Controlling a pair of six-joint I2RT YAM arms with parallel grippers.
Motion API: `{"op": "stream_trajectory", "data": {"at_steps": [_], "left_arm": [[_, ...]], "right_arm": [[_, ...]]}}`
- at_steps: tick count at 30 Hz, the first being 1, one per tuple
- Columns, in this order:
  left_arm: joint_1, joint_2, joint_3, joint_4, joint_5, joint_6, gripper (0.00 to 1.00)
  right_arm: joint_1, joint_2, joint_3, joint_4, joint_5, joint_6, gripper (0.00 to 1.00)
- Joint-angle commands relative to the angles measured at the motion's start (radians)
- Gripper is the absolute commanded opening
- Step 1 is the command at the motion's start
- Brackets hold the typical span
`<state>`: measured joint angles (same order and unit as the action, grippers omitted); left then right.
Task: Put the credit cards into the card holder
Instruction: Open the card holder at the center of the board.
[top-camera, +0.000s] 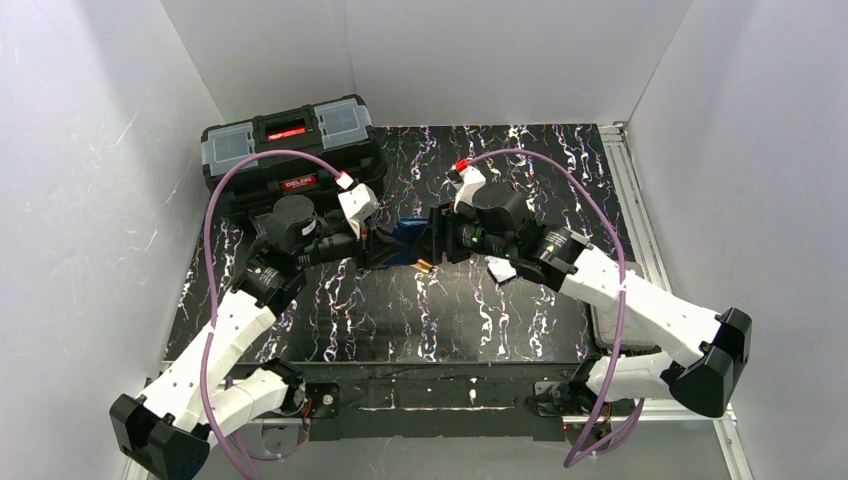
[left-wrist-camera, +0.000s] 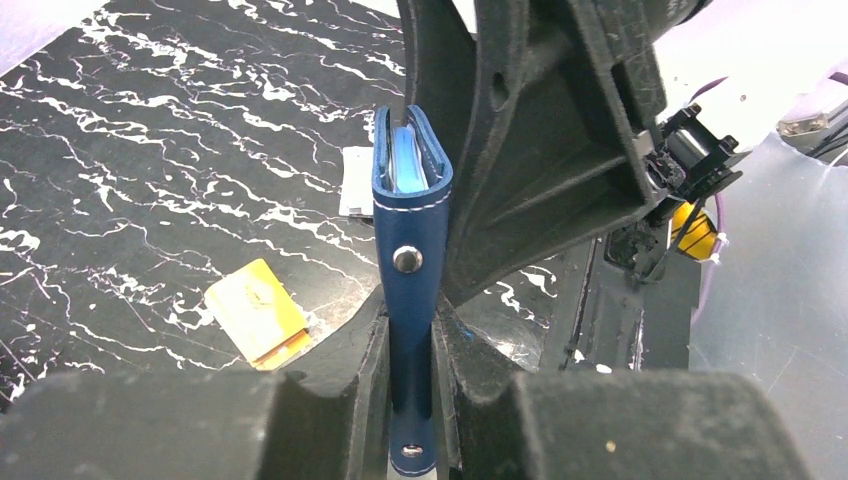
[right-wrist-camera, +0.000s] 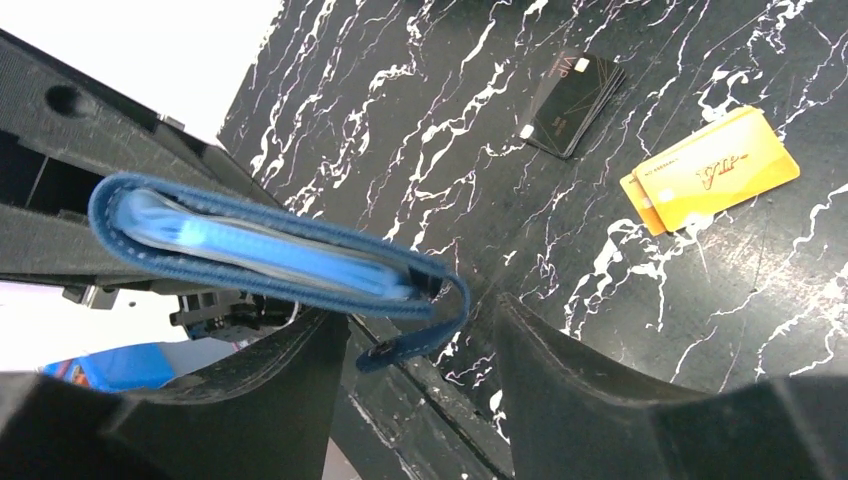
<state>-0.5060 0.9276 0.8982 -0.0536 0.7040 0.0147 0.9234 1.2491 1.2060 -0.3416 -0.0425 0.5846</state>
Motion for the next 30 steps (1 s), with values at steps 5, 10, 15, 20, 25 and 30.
{"op": "stream_trajectory", "data": {"at_steps": [5, 10, 15, 20, 25, 30], "left_arm": [[-0.003, -0.045, -0.007, 0.013, 0.06, -0.007, 0.0], [-0.004, -0.043, -0.006, 0.011, 0.072, -0.007, 0.0], [-0.003, -0.065, -0.004, -0.047, 0.03, 0.021, 0.09], [-0.002, -0.084, -0.069, -0.118, -0.087, 0.055, 0.98], [-0.002, -0.078, -0.078, -0.111, -0.204, 0.073, 0.98], [-0.002, -0.052, -0.071, -0.102, -0.173, 0.027, 0.98]], "right_arm": [[0.001, -0.065, -0.022, -0.009, 0.094, -0.027, 0.41], [0.002, -0.093, -0.054, -0.022, 0.097, -0.036, 0.28], [0.002, -0.12, -0.062, -0.048, 0.075, -0.064, 0.08], [0.002, -0.132, -0.04, -0.116, -0.045, -0.104, 0.01], [0.004, -0.076, 0.019, -0.299, -0.074, -0.111, 0.01], [0.032, -0.027, 0.021, -0.372, -0.079, -0.093, 0.01]]}}
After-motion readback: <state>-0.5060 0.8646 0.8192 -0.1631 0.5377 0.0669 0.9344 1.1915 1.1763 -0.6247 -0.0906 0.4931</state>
